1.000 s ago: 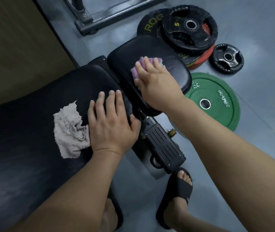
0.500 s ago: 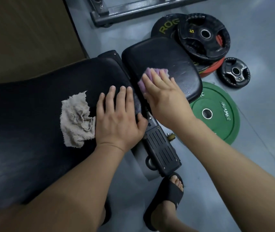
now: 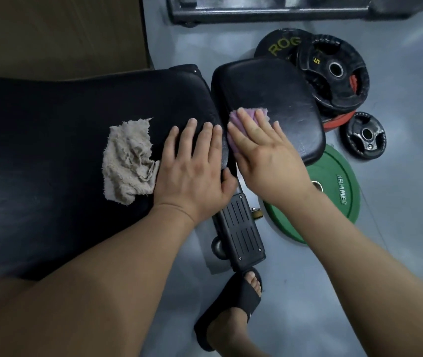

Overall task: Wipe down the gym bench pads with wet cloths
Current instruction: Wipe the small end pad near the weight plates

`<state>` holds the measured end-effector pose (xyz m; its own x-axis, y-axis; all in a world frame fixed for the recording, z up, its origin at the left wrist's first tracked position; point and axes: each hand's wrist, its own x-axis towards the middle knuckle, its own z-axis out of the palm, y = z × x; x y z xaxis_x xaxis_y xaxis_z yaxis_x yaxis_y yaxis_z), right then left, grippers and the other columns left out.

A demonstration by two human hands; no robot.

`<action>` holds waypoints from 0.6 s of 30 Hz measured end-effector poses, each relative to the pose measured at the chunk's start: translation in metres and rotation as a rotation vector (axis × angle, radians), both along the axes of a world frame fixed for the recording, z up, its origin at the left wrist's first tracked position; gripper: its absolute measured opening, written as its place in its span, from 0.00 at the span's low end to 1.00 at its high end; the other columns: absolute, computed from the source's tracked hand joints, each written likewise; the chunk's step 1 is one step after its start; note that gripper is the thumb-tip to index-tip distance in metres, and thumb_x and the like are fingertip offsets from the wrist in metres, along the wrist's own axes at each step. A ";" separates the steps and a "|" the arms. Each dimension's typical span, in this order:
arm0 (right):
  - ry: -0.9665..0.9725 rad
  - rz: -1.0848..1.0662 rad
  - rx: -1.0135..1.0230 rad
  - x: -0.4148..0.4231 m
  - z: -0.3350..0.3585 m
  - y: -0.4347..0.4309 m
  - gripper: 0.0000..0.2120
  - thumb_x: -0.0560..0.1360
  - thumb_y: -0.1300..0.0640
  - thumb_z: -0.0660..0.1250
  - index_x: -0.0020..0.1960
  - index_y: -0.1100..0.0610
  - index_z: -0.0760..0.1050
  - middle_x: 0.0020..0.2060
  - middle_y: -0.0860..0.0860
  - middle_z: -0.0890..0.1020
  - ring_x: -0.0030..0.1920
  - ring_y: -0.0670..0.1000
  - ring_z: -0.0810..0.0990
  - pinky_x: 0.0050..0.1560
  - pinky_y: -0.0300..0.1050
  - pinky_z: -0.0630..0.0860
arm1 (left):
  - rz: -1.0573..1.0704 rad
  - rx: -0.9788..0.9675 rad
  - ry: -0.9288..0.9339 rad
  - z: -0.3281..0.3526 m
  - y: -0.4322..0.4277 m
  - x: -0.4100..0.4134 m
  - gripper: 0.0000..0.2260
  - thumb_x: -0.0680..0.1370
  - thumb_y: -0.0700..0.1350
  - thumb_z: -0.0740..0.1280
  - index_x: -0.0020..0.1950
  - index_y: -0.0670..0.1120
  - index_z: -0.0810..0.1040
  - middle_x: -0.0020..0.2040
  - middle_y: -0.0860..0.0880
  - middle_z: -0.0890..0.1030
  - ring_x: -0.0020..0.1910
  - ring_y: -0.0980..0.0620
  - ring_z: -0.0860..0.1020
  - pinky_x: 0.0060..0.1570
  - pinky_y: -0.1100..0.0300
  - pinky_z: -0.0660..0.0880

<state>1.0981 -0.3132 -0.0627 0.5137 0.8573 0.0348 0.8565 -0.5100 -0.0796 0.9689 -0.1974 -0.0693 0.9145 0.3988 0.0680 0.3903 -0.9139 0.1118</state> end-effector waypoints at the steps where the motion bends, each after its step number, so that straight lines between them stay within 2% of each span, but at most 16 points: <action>1: -0.016 -0.018 0.029 -0.006 -0.003 -0.008 0.22 0.85 0.51 0.57 0.77 0.53 0.69 0.79 0.52 0.65 0.80 0.60 0.59 0.77 0.62 0.61 | 0.000 0.000 0.000 0.000 0.000 0.000 0.33 0.79 0.57 0.55 0.80 0.41 0.62 0.78 0.41 0.67 0.79 0.38 0.61 0.77 0.39 0.54; 4: -0.042 -0.068 0.106 -0.028 -0.012 -0.035 0.20 0.85 0.55 0.61 0.76 0.53 0.71 0.78 0.51 0.67 0.79 0.59 0.61 0.77 0.60 0.61 | 0.001 0.007 0.001 0.001 -0.001 0.000 0.33 0.79 0.57 0.54 0.80 0.41 0.63 0.78 0.41 0.67 0.78 0.38 0.61 0.77 0.38 0.54; 7: -0.046 -0.094 0.139 -0.046 -0.016 -0.059 0.25 0.80 0.65 0.65 0.76 0.53 0.71 0.77 0.51 0.68 0.79 0.59 0.62 0.78 0.59 0.62 | -0.003 0.016 0.003 0.000 -0.001 -0.001 0.33 0.79 0.57 0.54 0.81 0.41 0.62 0.78 0.41 0.67 0.78 0.38 0.61 0.77 0.38 0.55; 8: -0.022 -0.147 0.187 -0.053 -0.015 -0.066 0.24 0.80 0.66 0.65 0.75 0.54 0.72 0.76 0.52 0.69 0.79 0.58 0.63 0.77 0.59 0.63 | -0.004 0.017 0.001 0.001 -0.002 -0.001 0.33 0.79 0.57 0.54 0.81 0.41 0.62 0.78 0.41 0.67 0.78 0.38 0.61 0.77 0.38 0.55; 10: 0.068 -0.399 0.383 -0.069 -0.015 -0.075 0.19 0.83 0.60 0.64 0.74 0.56 0.73 0.74 0.52 0.73 0.77 0.54 0.68 0.76 0.54 0.66 | -0.001 0.025 -0.007 0.001 -0.002 -0.001 0.32 0.80 0.56 0.55 0.81 0.41 0.62 0.78 0.41 0.67 0.78 0.38 0.61 0.77 0.38 0.55; 11: 0.163 -0.611 0.492 -0.076 -0.017 -0.077 0.19 0.84 0.55 0.63 0.73 0.56 0.74 0.71 0.51 0.76 0.75 0.51 0.71 0.75 0.51 0.68 | -0.002 0.028 -0.009 0.001 -0.002 -0.001 0.32 0.80 0.56 0.54 0.81 0.41 0.61 0.78 0.41 0.67 0.78 0.38 0.61 0.77 0.38 0.55; 13: 0.448 -1.014 0.668 -0.090 -0.021 -0.070 0.23 0.81 0.43 0.60 0.68 0.55 0.77 0.60 0.47 0.82 0.66 0.49 0.78 0.71 0.55 0.73 | -0.002 0.031 -0.008 0.000 -0.002 -0.001 0.32 0.80 0.56 0.54 0.81 0.41 0.61 0.78 0.41 0.67 0.78 0.38 0.61 0.77 0.38 0.55; 14: 0.605 -1.141 0.789 -0.095 -0.021 -0.060 0.25 0.80 0.40 0.59 0.65 0.56 0.79 0.56 0.47 0.83 0.61 0.48 0.80 0.68 0.58 0.75 | -0.001 0.036 -0.009 0.000 -0.003 -0.001 0.32 0.80 0.56 0.54 0.81 0.41 0.61 0.78 0.41 0.67 0.78 0.38 0.61 0.77 0.38 0.55; 15: 0.772 -1.220 0.928 -0.097 -0.021 -0.049 0.25 0.80 0.40 0.58 0.62 0.58 0.80 0.54 0.50 0.85 0.56 0.47 0.81 0.66 0.57 0.77 | 0.000 0.042 -0.010 0.000 -0.003 -0.002 0.33 0.79 0.56 0.54 0.81 0.41 0.61 0.78 0.41 0.67 0.78 0.38 0.61 0.77 0.38 0.55; 16: 0.936 -1.251 1.047 -0.099 -0.020 -0.038 0.23 0.83 0.43 0.58 0.59 0.61 0.80 0.53 0.56 0.85 0.50 0.46 0.82 0.62 0.50 0.79 | -0.001 0.047 -0.008 0.000 -0.003 -0.001 0.33 0.79 0.56 0.53 0.81 0.41 0.61 0.78 0.41 0.67 0.78 0.38 0.61 0.77 0.38 0.55; 18: 1.170 -1.329 1.157 -0.096 -0.019 -0.015 0.18 0.86 0.53 0.55 0.62 0.65 0.76 0.55 0.64 0.81 0.38 0.42 0.72 0.46 0.25 0.73 | -0.002 0.053 -0.009 -0.001 -0.004 -0.001 0.33 0.79 0.57 0.53 0.81 0.41 0.61 0.78 0.41 0.66 0.78 0.38 0.61 0.77 0.38 0.55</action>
